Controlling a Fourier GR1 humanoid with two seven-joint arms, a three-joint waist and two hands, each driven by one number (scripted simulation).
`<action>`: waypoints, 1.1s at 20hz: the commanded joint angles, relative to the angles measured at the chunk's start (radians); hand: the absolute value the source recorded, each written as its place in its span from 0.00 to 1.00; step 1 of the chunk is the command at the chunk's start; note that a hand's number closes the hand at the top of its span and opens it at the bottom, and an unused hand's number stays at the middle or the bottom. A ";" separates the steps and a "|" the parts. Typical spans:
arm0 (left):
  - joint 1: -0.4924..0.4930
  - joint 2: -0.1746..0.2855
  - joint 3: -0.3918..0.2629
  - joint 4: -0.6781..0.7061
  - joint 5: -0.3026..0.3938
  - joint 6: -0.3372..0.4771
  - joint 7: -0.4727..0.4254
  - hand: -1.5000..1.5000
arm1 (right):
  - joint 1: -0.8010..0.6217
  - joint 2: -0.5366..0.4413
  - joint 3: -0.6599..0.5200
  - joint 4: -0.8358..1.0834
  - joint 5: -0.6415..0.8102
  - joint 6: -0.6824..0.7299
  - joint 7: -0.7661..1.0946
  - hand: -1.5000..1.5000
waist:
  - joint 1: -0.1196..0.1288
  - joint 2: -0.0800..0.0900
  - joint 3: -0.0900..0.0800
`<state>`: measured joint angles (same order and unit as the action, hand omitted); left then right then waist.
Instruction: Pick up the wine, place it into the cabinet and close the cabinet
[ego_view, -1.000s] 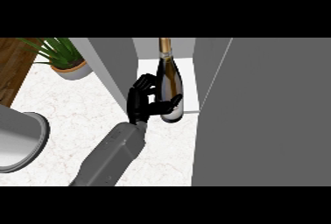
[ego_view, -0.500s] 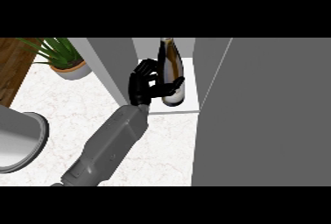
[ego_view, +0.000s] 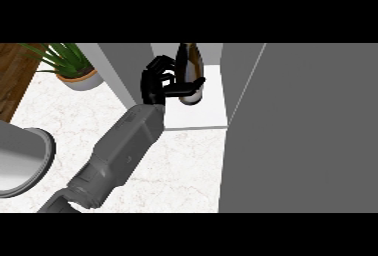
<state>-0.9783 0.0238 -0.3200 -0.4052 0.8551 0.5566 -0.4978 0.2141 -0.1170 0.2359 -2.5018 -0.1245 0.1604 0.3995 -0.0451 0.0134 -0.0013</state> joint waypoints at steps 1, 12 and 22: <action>-0.123 0.011 0.024 0.048 -0.023 0.053 0.012 1.00 | 0.005 -0.013 -0.048 -0.128 -0.133 -0.004 0.071 0.00 | 0.003 -0.005 0.001; -0.183 0.030 -0.016 0.258 -0.128 0.165 0.007 0.00 | 0.081 0.010 0.024 -0.166 -0.094 0.015 0.038 0.00 | -0.023 0.001 0.001; -0.193 0.086 -0.011 0.326 -0.160 0.128 0.016 0.00 | 0.084 -0.001 0.040 -0.136 -0.088 0.051 0.013 0.00 | -0.027 0.005 0.001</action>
<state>-1.1552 0.0320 -0.3319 -0.1185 0.7114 0.6979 -0.4856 0.2415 -0.0972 0.2754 -2.4949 -0.1212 0.1961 0.3688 -0.0690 0.0149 0.0000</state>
